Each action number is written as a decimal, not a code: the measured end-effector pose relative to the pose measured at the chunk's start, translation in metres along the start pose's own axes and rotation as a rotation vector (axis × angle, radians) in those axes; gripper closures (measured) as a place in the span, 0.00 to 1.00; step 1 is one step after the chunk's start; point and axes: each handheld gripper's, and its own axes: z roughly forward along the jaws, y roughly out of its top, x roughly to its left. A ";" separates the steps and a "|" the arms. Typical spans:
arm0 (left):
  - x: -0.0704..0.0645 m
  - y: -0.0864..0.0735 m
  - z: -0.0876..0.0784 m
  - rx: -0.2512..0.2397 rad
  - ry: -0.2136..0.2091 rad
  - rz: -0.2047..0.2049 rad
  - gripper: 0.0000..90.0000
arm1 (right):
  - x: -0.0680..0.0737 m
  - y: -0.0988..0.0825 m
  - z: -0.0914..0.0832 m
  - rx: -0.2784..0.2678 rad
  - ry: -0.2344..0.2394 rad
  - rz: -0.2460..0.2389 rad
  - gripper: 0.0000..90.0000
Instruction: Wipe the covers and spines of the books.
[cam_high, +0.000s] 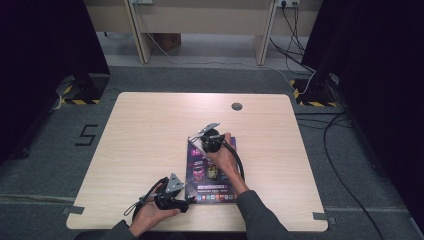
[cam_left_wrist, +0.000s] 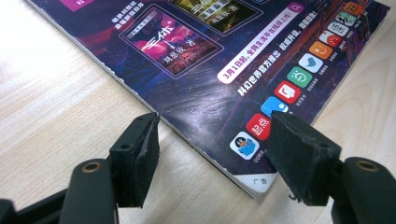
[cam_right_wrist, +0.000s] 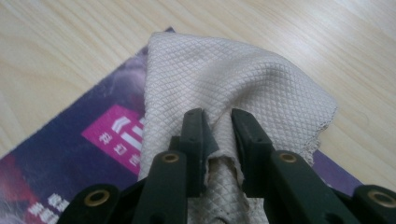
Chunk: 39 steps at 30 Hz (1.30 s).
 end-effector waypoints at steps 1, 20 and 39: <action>0.000 0.000 0.000 0.000 -0.001 0.000 0.38 | 0.001 0.002 0.001 0.000 0.003 -0.011 0.83; 0.001 0.000 0.000 -0.002 -0.004 -0.007 0.37 | 0.034 -0.002 -0.005 -0.020 0.165 -0.072 0.83; 0.000 -0.001 0.000 -0.005 0.000 -0.011 0.37 | -0.041 -0.045 -0.030 -0.013 0.024 0.045 0.81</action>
